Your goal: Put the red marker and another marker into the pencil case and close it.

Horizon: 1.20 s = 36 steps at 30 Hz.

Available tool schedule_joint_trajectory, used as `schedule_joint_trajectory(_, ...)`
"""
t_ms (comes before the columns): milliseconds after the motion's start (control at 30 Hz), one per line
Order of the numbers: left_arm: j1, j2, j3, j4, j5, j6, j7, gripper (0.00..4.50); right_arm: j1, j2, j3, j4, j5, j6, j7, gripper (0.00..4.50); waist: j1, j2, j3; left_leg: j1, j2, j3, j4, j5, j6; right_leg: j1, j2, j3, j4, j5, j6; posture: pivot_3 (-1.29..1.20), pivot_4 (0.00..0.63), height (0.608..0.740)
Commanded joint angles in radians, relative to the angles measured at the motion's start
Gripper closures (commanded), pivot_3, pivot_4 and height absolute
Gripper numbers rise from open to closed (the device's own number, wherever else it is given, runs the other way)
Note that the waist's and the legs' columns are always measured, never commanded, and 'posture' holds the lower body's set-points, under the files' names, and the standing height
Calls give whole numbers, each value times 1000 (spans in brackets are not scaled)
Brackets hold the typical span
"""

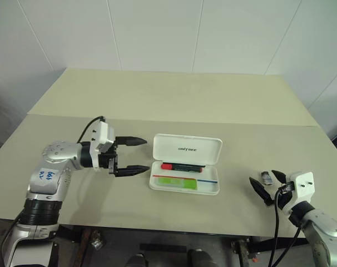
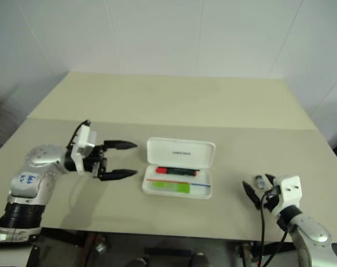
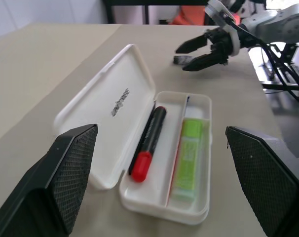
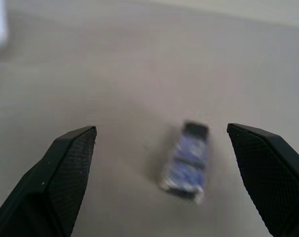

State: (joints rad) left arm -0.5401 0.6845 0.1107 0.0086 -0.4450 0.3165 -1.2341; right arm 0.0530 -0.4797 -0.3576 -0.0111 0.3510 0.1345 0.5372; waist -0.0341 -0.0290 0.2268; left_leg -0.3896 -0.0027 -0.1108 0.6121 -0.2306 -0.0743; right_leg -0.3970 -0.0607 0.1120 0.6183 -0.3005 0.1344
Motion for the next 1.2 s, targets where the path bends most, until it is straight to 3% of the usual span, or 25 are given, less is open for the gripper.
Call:
schedule_joint_trajectory(33,-1,16,22,-35,-25,-4,11,71,-26,4,1,51,-24,-25,-22,0,-1,0,0,0,0,0,0,0,0,0,0,0,0,0,0,0,150,740)
schedule_joint_trajectory(267,-13,24,23,-31,-25,-3,11,71,-93,8,5,151,-24,-34,-34,0,-13,-3,-2,3,0,0,2,2,1,5,0,1,-1,1,0,0,150,740)
schedule_joint_trajectory(300,-14,24,24,-31,-25,-3,12,24,-101,11,3,155,-9,-18,-33,187,-15,-3,-2,3,0,0,2,3,1,5,0,1,-1,1,0,0,150,740)
schedule_joint_trajectory(367,-15,27,25,-29,-25,-5,12,0,-107,8,7,157,-1,-4,-23,621,-20,-5,-3,3,0,0,2,4,1,5,0,1,-1,2,-1,0,150,740)
schedule_joint_trajectory(667,-32,33,19,-12,-20,-22,8,0,-116,-32,6,105,38,115,4,3953,-20,-7,-4,3,0,0,2,4,1,5,0,1,-2,2,-1,0,150,740)
schedule_joint_trajectory(700,-35,30,15,-10,-19,-24,7,0,-122,-41,10,95,44,131,14,4097,-20,-7,-4,3,0,0,2,4,1,5,0,1,-2,2,-1,0,150,740)
schedule_joint_trajectory(867,-34,25,9,-9,-19,-33,5,0,-153,-106,36,55,41,129,94,4095,-22,-7,-4,3,0,0,1,4,1,4,0,1,-2,2,-1,0,150,740)
schedule_joint_trajectory(1033,-31,30,2,3,-14,-52,-11,0,-214,-215,77,58,50,29,324,4095,-23,-4,-2,2,0,1,-1,4,1,3,0,1,-2,1,1,0,150,740)
schedule_joint_trajectory(1200,-36,29,-1,25,-6,-74,-13,0,-298,-289,133,28,118,-8,576,4095,-22,-3,-2,2,0,1,-1,3,1,3,0,0,-2,8,16,0,150,740)
